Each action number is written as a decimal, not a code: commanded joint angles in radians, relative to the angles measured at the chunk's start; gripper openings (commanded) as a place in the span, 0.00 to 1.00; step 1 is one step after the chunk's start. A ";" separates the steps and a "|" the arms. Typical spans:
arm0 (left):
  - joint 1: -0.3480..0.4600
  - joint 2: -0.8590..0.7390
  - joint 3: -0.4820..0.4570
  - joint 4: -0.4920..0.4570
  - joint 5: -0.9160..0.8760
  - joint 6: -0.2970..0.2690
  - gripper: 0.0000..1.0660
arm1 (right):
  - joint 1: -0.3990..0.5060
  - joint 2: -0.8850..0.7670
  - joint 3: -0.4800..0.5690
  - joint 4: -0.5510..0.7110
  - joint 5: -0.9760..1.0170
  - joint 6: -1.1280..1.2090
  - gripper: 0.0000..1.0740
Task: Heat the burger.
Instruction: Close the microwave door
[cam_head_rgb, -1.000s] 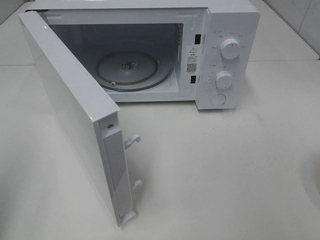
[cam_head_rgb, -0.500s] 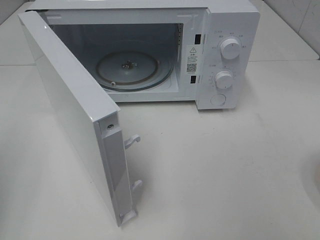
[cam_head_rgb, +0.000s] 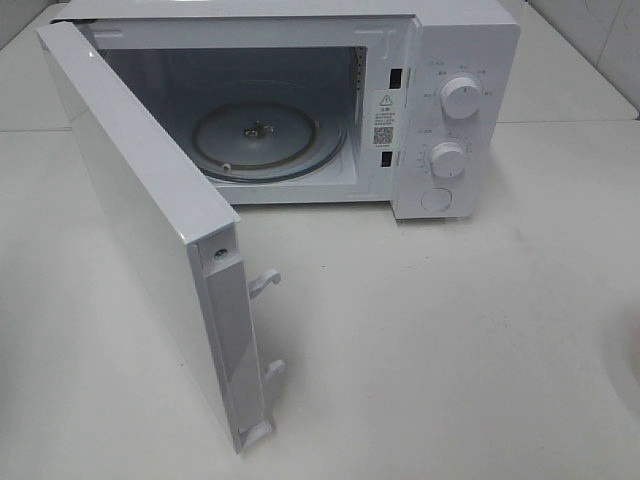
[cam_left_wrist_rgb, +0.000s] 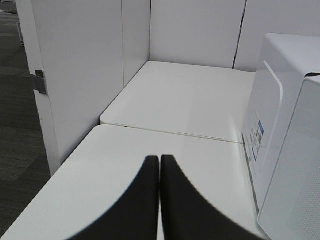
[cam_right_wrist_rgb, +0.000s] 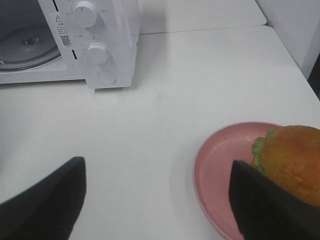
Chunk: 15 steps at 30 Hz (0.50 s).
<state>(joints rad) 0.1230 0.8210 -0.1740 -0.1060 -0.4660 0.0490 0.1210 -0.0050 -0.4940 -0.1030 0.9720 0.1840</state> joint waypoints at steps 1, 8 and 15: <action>-0.001 0.074 -0.007 0.116 -0.078 -0.131 0.00 | -0.005 -0.025 0.002 0.002 -0.009 -0.007 0.71; -0.001 0.268 -0.084 0.386 -0.119 -0.372 0.00 | -0.005 -0.025 0.002 0.002 -0.009 -0.007 0.71; -0.001 0.411 -0.117 0.516 -0.250 -0.433 0.00 | -0.005 -0.025 0.002 0.002 -0.009 -0.007 0.71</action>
<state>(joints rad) 0.1230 1.2250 -0.2820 0.3870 -0.6770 -0.3680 0.1210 -0.0050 -0.4940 -0.1030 0.9720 0.1840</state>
